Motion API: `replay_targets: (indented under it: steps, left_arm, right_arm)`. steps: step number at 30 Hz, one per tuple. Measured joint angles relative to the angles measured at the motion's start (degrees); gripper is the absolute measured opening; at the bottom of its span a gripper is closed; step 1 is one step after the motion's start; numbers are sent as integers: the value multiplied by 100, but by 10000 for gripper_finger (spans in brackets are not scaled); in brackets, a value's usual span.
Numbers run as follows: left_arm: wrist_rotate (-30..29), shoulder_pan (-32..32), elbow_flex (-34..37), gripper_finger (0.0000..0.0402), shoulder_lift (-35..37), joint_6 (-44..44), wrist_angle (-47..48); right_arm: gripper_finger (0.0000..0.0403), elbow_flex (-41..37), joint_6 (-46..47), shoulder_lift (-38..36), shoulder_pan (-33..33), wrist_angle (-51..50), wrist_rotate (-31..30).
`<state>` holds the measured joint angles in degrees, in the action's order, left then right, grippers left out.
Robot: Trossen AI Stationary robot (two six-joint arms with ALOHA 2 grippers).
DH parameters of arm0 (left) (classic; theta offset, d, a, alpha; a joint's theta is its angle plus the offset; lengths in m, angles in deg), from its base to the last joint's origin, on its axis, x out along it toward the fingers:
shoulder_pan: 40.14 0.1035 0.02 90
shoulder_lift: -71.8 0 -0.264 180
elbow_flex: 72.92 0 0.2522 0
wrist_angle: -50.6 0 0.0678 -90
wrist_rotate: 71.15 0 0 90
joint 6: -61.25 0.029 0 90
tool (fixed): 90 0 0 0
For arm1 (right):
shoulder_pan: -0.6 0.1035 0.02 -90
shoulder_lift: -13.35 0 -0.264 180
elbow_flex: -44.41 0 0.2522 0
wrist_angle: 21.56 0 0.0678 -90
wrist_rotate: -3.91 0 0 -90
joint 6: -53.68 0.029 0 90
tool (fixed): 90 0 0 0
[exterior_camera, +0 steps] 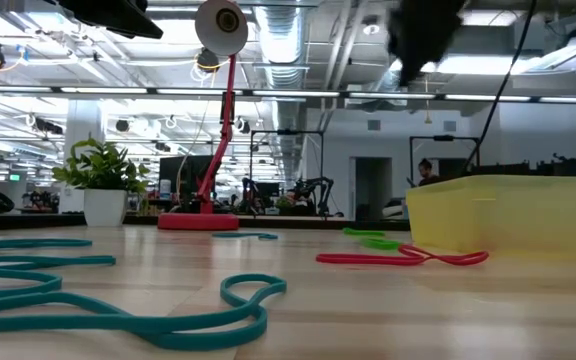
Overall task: Pick and place items into bin
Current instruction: Put the red rubber band into the yellow bin
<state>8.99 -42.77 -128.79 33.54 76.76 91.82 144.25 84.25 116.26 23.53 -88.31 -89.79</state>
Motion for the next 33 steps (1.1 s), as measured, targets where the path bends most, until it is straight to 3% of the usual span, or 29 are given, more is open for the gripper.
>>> replay_targets:
  steps: [3, 13, 22, 33]
  left_arm:
    - [-1, -1, 0, 57, 4, 0, -7]
    - [-2, 2, -2, 57, 0, 218, -24]
    - [-2, 2, -2, 57, 0, 642, -146]
    - [0, 4, -2, 57, 0, 750, -151]
  right_arm:
    - [82, -64, 126, 226, 47, -507, 201]
    - [82, -13, 403, 1141, -418, -202, 1477]
    - [82, -22, 650, 1466, -820, -176, 1460]
    - [82, -48, 977, 1679, -639, -115, 1452]
